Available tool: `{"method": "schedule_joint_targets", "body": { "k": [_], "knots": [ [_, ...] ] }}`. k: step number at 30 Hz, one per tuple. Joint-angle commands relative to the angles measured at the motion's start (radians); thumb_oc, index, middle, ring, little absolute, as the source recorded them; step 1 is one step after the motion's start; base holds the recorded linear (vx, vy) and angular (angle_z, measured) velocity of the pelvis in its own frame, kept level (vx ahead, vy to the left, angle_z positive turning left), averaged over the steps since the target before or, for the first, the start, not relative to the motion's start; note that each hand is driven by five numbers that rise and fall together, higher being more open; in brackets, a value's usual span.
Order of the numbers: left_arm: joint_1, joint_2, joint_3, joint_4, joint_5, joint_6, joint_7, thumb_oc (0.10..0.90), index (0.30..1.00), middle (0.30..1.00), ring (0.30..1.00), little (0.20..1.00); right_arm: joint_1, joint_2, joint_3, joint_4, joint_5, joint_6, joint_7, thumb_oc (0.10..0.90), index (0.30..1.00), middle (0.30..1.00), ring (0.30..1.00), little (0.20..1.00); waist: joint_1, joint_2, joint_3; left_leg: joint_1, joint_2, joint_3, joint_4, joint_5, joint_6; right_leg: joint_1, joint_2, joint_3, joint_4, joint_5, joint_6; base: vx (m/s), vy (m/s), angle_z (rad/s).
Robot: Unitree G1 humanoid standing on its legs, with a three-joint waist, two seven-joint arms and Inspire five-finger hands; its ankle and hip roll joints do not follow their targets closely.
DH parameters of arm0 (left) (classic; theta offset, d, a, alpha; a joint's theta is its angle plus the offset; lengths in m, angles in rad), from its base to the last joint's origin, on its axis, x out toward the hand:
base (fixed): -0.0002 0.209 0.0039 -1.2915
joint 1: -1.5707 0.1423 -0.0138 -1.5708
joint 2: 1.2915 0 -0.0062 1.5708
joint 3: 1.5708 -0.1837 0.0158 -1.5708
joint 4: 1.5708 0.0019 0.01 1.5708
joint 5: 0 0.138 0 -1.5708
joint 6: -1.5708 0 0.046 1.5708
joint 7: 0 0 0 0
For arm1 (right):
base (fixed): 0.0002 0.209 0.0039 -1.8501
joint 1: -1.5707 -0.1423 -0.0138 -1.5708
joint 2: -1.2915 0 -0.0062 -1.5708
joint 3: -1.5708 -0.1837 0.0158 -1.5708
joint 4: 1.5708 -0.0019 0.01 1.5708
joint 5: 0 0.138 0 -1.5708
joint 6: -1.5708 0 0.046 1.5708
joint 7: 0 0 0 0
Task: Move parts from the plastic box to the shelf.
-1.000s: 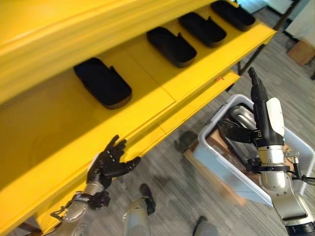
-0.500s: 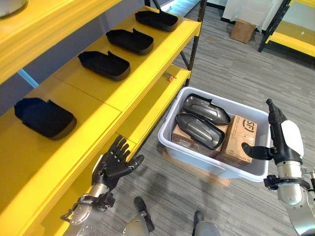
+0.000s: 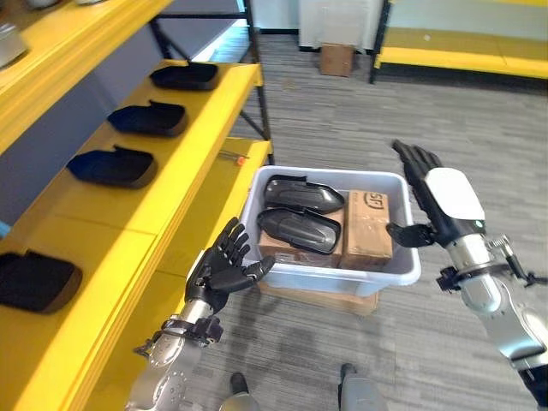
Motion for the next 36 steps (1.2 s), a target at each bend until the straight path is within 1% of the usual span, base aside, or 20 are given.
{"method": "schedule_joint_targets", "body": {
  "k": [1,2,6,7,8,11,12,13,15,16,17,18,23,26,30,31,32,34,35,36],
  "knots": [
    [-0.04,0.008,0.079,-0.074,0.015,-0.104,-0.046,0.9,1.0,1.0,1.0,1.0,-0.144,-0.016,-0.013,-0.055,-0.039,-0.063,-0.014,0.9,1.0,1.0,1.0,1.0,0.051,-0.021,0.012,-0.086,0.014,-0.029,-0.033,0.134,-0.073,0.086,0.063,-0.145,-0.078,-0.025,-0.1,0.12,0.088,-0.05],
    [-0.042,0.006,0.077,-0.065,0.017,-0.111,-0.055,0.9,1.0,1.0,1.0,1.0,-0.145,-0.015,-0.015,-0.049,-0.053,-0.071,-0.01,0.9,1.0,1.0,1.0,1.0,0.053,-0.019,0.015,-0.11,0.028,-0.039,-0.061,0.168,-0.086,0.093,0.064,-0.151,-0.082,-0.03,-0.102,0.08,0.073,0.05],
    [-0.05,0.001,0.075,-0.042,0.016,-0.12,-0.074,0.9,1.0,1.0,1.0,1.0,-0.158,-0.016,-0.01,-0.031,-0.067,-0.098,-0.011,0.9,1.0,1.0,1.0,1.0,0.061,-0.018,0.023,-0.146,0.035,-0.078,-0.098,0.201,-0.095,0.104,0.064,-0.148,-0.083,-0.044,-0.108,0.07,0.067,0.08],
    [-0.048,0.005,0.074,-0.031,0.01,-0.138,-0.076,0.9,1.0,1.0,1.0,1.0,-0.177,-0.021,-0.004,-0.026,-0.061,-0.11,0.0,0.9,1.0,1.0,1.0,1.0,0.067,-0.02,0.023,-0.146,0.025,-0.099,-0.115,0.168,-0.086,0.106,0.062,-0.138,-0.086,-0.046,-0.105,0.22,0.236,0.02],
    [-0.041,0.003,0.081,-0.024,0.008,-0.132,-0.074,0.9,1.0,1.0,1.0,1.0,-0.19,-0.019,0.008,-0.023,-0.081,-0.151,0.006,0.9,1.0,1.0,1.0,1.0,0.082,-0.024,0.021,-0.142,0.005,-0.124,-0.123,0.135,-0.079,0.105,0.057,-0.115,-0.087,-0.046,-0.097,0.21,0.24,-0.16],
    [-0.055,0.003,0.075,-0.001,0.011,-0.127,-0.085,0.9,1.0,1.0,1.0,1.0,-0.187,-0.028,0.009,-0.038,-0.098,-0.179,0.006,0.9,1.0,1.0,1.0,1.0,0.082,-0.026,0.013,-0.127,-0.002,-0.107,-0.124,0.115,-0.076,0.11,0.048,-0.12,-0.102,-0.032,-0.084,0.13,0.181,-0.34],
    [-0.069,0.009,0.073,0.01,0.01,-0.115,-0.103,0.9,1.0,1.0,1.0,1.0,-0.184,-0.031,0.012,-0.045,-0.122,-0.187,0.011,0.9,1.0,1.0,1.0,1.0,0.086,-0.03,0.007,-0.119,-0.013,-0.102,-0.124,0.101,-0.07,0.113,0.039,-0.132,-0.115,-0.021,-0.071,0.21,0.179,-0.11],
    [-0.075,0.022,0.061,0.008,0.006,-0.083,-0.122,0.9,1.0,1.0,1.0,1.0,-0.182,-0.041,0.013,-0.055,-0.125,-0.192,0.008,0.9,1.0,1.0,1.0,1.0,0.099,-0.04,0.001,-0.105,-0.039,-0.093,-0.11,0.066,-0.055,0.125,0.022,-0.158,-0.139,-0.001,-0.053,0.22,0.157,-0.08],
    [-0.07,0.031,0.062,0.005,0.004,-0.082,-0.128,0.9,1.0,1.0,1.0,1.0,-0.186,-0.045,0.012,-0.062,-0.165,-0.22,-0.008,0.9,1.0,1.0,1.0,1.0,0.115,-0.046,0.001,-0.104,-0.053,-0.082,-0.097,0.048,-0.046,0.124,0.009,-0.188,-0.148,0.01,-0.043,0.09,0.054,-0.04],
    [-0.075,0.04,0.067,-0.001,-0.005,-0.082,-0.121,0.9,1.0,1.0,1.0,1.0,-0.216,-0.046,0.023,-0.064,-0.196,-0.23,-0.021,0.9,1.0,1.0,1.0,1.0,0.134,-0.05,0.01,-0.11,-0.059,-0.066,-0.087,0.037,-0.04,0.114,-0.005,-0.218,-0.14,0.013,-0.033,-0.02,-0.003,-0.11],
    [-0.077,0.044,0.069,-0.003,-0.005,-0.081,-0.122,0.9,1.0,1.0,1.0,1.0,-0.228,-0.047,0.028,-0.066,-0.21,-0.231,-0.027,0.9,1.0,1.0,1.0,1.0,0.141,-0.051,0.014,-0.113,-0.06,-0.062,-0.083,0.034,-0.039,0.109,-0.009,-0.226,-0.137,0.013,-0.031,-0.07,-0.089,-0.33],
    [-0.086,0.062,0.076,-0.007,-0.011,-0.076,-0.149,0.9,1.0,1.0,1.0,1.0,-0.276,-0.064,0.045,-0.079,-0.255,-0.205,-0.042,0.9,1.0,1.0,1.0,1.0,0.165,-0.059,0.038,-0.136,-0.063,-0.06,-0.065,0.026,-0.034,0.097,-0.014,-0.243,-0.129,0.007,-0.031,-0.04,-0.115,-0.34],
    [-0.066,0.091,0.08,-0.018,-0.023,-0.092,-0.186,0.9,1.0,1.0,1.0,1.0,-0.329,-0.133,0.045,-0.066,-0.29,-0.16,-0.087,0.9,1.0,1.0,1.0,1.0,0.19,-0.065,0.065,-0.172,-0.064,-0.082,-0.055,0.035,-0.038,0.094,-0.003,-0.244,-0.145,0.005,-0.041,0.0,-0.075,-0.03],
    [-0.056,0.106,0.092,-0.021,-0.053,-0.125,-0.205,0.9,1.0,1.0,1.0,1.0,-0.38,-0.192,0.057,-0.021,-0.288,-0.166,-0.124,0.9,1.0,1.0,1.0,1.0,0.203,-0.073,0.072,-0.189,-0.077,-0.089,-0.045,0.032,-0.034,0.094,0.001,-0.245,-0.174,0.016,-0.042,-0.01,0.103,0.03],
    [-0.053,0.116,0.102,-0.011,-0.072,-0.101,-0.272,0.9,1.0,1.0,1.0,1.0,-0.401,-0.235,0.056,0.015,-0.282,-0.186,-0.116,0.9,1.0,1.0,1.0,1.0,0.208,-0.09,0.046,-0.185,-0.099,-0.069,-0.026,0.007,-0.014,0.124,-0.011,-0.256,-0.178,0.016,-0.031,0.06,0.214,0.0],
    [-0.051,0.121,0.105,-0.011,-0.075,-0.08,-0.293,0.9,1.0,1.0,1.0,1.0,-0.394,-0.24,0.05,0.018,-0.276,-0.19,-0.105,0.9,1.0,1.0,1.0,1.0,0.21,-0.094,0.038,-0.185,-0.105,-0.063,-0.016,-0.003,-0.006,0.131,-0.016,-0.262,-0.164,0.011,-0.026,0.19,0.321,0.04],
    [-0.056,0.117,0.091,-0.013,-0.059,-0.035,-0.317,0.9,1.0,1.0,1.0,1.0,-0.357,-0.223,0.03,0.015,-0.295,-0.209,-0.089,0.9,1.0,1.0,1.0,1.0,0.206,-0.094,0.037,-0.151,-0.118,-0.071,0.017,-0.039,0.036,0.072,-0.055,-0.252,0.089,0.005,-0.007,0.18,0.278,0.02],
    [-0.053,0.114,0.075,-0.025,-0.044,-0.014,-0.314,0.9,1.0,1.0,1.0,1.0,-0.342,-0.204,0.019,0.014,-0.304,-0.22,-0.067,0.9,1.0,1.0,1.0,1.0,0.197,-0.093,0.042,-0.129,-0.128,-0.089,0.03,-0.054,0.057,0.01,-0.077,-0.215,0.204,0.044,0.001,0.24,0.035,-0.13],
    [-0.041,0.141,0.039,-0.034,-0.086,-0.029,-0.282,0.9,1.0,1.0,1.0,1.0,-0.345,-0.21,0.027,0.02,-0.277,-0.205,-0.033,0.9,1.0,1.0,1.0,1.0,0.187,-0.103,0.038,-0.104,-0.133,-0.101,0.039,-0.076,0.047,0.003,-0.124,-0.163,0.051,0.127,0.015,0.27,-0.515,-0.19],
    [-0.064,0.167,0.041,-0.026,-0.108,-0.041,-0.26,0.9,1.0,1.0,1.0,1.0,-0.36,-0.215,0.046,0.029,-0.263,-0.177,-0.008,0.9,1.0,1.0,1.0,1.0,0.177,-0.115,0.041,-0.111,-0.121,-0.116,0.043,-0.1,0.036,0.016,-0.15,-0.115,-0.129,0.199,0.048,0.21,-0.608,-0.15]
  ]
}}
